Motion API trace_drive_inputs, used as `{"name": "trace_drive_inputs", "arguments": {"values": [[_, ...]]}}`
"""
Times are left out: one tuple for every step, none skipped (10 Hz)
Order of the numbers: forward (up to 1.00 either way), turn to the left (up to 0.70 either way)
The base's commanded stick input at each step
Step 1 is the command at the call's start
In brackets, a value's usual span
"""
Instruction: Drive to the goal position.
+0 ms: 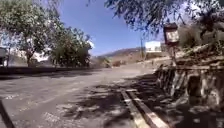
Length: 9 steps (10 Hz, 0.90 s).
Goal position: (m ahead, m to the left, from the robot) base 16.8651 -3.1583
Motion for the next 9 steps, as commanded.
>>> {"name": "trace_drive_inputs", "arguments": {"values": [[0.7, 0.0], [0.7, 0.0], [0.7, 0.0], [0.7, 0.0], [0.7, 0.0], [0.7, 0.0], [0.7, 0.0], [0.7, 0.0], [0.7, 0.0]]}}
